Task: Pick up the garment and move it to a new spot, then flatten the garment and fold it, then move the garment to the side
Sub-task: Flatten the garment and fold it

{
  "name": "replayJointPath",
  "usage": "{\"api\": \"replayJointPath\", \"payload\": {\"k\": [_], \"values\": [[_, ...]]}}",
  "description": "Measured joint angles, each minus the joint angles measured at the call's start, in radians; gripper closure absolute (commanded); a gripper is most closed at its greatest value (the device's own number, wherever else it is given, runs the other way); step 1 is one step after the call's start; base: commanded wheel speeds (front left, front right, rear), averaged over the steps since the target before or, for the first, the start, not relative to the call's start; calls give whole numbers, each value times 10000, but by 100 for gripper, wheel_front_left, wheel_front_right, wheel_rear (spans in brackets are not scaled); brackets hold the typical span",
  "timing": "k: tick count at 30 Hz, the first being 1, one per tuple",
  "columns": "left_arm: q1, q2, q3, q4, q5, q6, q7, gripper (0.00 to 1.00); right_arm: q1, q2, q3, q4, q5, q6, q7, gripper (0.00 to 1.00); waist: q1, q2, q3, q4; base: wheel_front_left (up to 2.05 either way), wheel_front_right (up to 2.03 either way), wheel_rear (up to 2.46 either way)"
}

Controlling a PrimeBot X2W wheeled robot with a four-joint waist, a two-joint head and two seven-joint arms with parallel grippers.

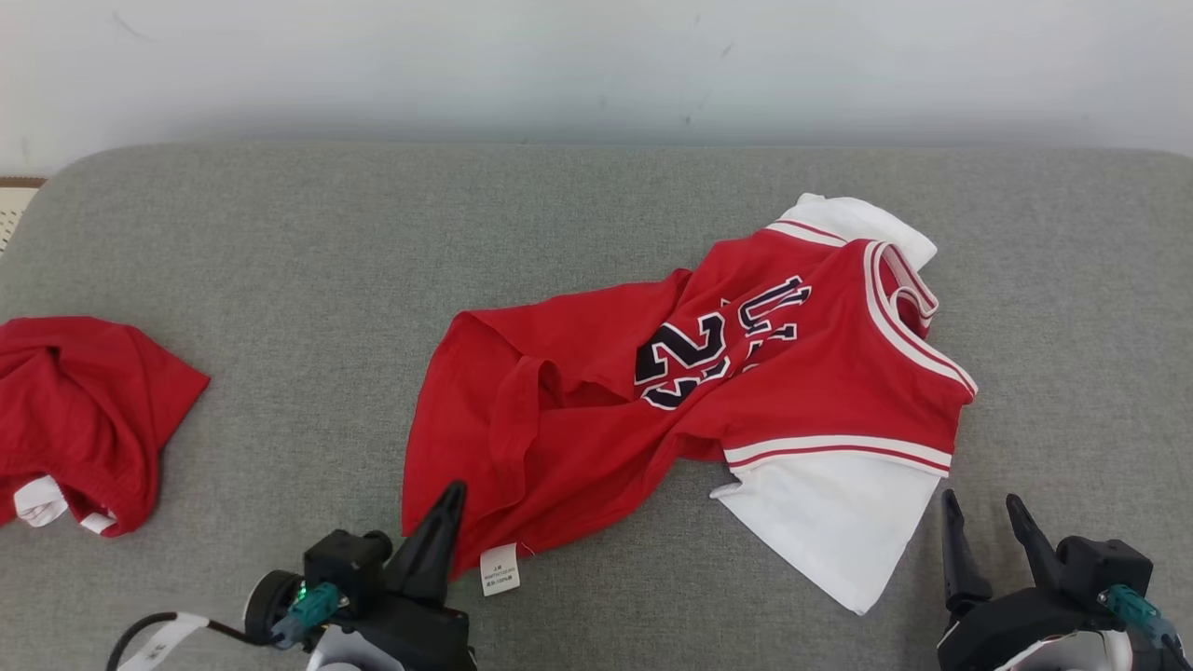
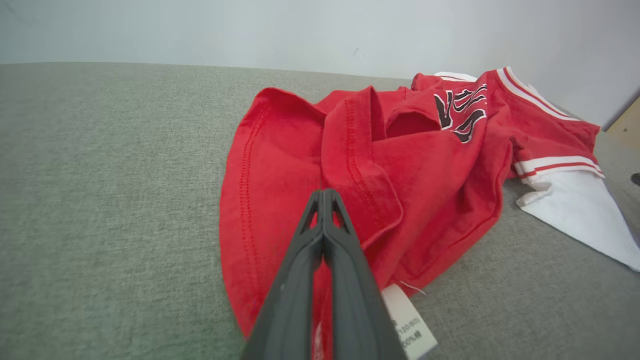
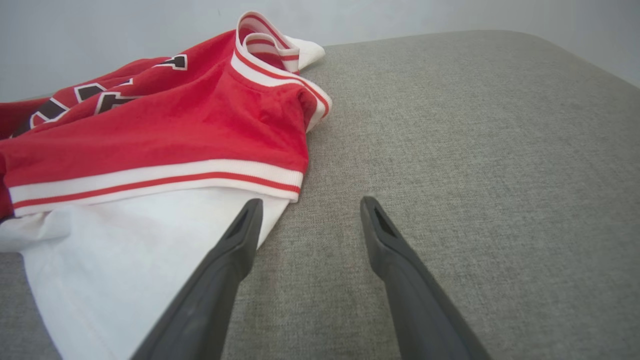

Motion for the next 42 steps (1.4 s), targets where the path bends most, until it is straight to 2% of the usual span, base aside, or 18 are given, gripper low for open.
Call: {"api": "replayJointPath", "payload": {"k": [2,3,4,19,20,22,24,25,26,27,29,30,31,32,33,34,37,42], "values": [[1,-6,-199,-84,-4,-73,0,100,-12,2,33,10,0,0,0,0,0,0,13,-2,0,0,0],[8,-2,-408,-109,-4,-75,0,43,-17,17,56,15,0,0,-2,0,0,0,15,-17,0,0,0],[14,-4,-483,-102,-6,-77,0,0,-17,31,65,23,0,0,-2,0,0,0,14,-27,0,0,0],[-35,-4,-591,558,25,182,0,0,-20,31,31,109,69,0,0,0,0,0,86,-168,0,0,0],[-42,-4,-579,594,23,207,0,7,-20,31,27,109,69,0,-2,0,0,0,87,-169,0,0,0],[-45,-4,-564,648,23,242,0,11,-20,29,27,115,69,0,0,0,0,0,90,-169,0,0,0],[-50,-4,-570,706,19,274,0,20,-20,27,29,121,69,0,-2,0,0,0,90,-169,0,0,0],[-50,-2,-573,725,12,276,0,29,-20,27,31,125,71,0,-2,0,0,0,87,-169,0,0,0],[-50,-4,-570,740,8,280,0,44,-20,27,33,127,71,0,-2,0,0,0,84,-170,0,0,0],[-51,-4,-560,752,-17,284,0,53,-20,25,31,132,73,0,0,0,0,0,81,-171,0,0,0],[-58,-4,-522,725,-54,316,0,62,-20,21,33,150,82,0,0,0,0,0,79,-167,0,0,0],[-72,-2,-512,719,-54,324,0,75,-20,19,35,155,90,0,0,0,0,0,82,-162,0,0,0],[-82,-2,-506,717,-54,324,0,80,-20,19,38,163,104,0,0,0,0,0,81,-157,0,0,0],[-86,-4,-502,713,-56,324,0,96,-20,19,44,167,115,0,-2,0,0,0,79,-154,0,0,0],[-87,-4,-499,717,-59,324,0,96,-20,19,50,173,121,0,-2,0,0,0,77,-152,0,0,0],[-86,-4,-481,715,-125,326,0,100,-20,19,61,182,136,0,0,0,0,0,73,-149,0,0,0],[-68,-10,-339,600,-401,401,0,100,-18,17,82,203,157,0,0,0,0,0,52,-129,0,0,0],[53,-13,506,173,-1035,909,0,100,-12,-21,58,234,159,0,-2,0,0,0,19,-45,0,0,0]]}}
